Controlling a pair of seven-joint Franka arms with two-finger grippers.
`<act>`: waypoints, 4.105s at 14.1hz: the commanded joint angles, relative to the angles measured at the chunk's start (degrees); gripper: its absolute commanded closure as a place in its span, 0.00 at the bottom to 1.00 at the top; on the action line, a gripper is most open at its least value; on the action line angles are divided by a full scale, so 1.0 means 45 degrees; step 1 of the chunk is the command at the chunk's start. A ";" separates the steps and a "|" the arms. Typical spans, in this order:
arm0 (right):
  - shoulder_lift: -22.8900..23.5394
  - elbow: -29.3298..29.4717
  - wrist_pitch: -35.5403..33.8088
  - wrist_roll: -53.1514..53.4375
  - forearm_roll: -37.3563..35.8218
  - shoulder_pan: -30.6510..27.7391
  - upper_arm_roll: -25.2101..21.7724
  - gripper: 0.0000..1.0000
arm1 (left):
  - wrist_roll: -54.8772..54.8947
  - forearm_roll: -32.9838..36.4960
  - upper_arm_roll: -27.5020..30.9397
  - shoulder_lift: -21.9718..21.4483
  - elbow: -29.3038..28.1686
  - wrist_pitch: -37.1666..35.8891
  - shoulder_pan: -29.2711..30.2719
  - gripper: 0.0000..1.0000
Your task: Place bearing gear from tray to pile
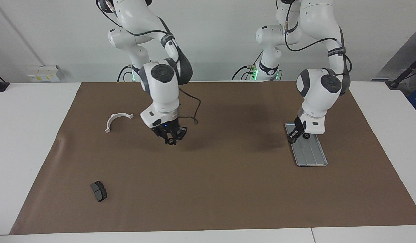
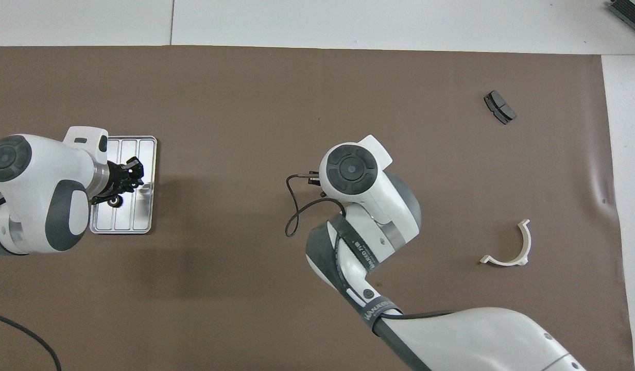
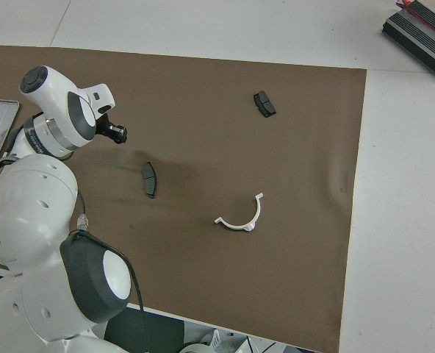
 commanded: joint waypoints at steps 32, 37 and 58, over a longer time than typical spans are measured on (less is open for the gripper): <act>-0.1451 -0.0245 -0.0906 -0.2032 0.1179 -0.1376 0.0670 0.00 | 0.5072 -0.0423 0.0078 0.0798 0.2920 -0.3922 -0.0886 0.22; -0.0924 -0.0888 0.0320 0.0487 0.1433 0.0987 0.0787 0.00 | 0.8957 -0.0364 0.0117 0.0289 0.1708 -0.3787 0.1282 0.22; 0.1108 -0.2140 0.2317 0.2385 0.0242 0.3725 0.0748 0.33 | 0.8108 -0.0345 0.0136 -0.0922 -0.2883 0.1702 0.3474 0.31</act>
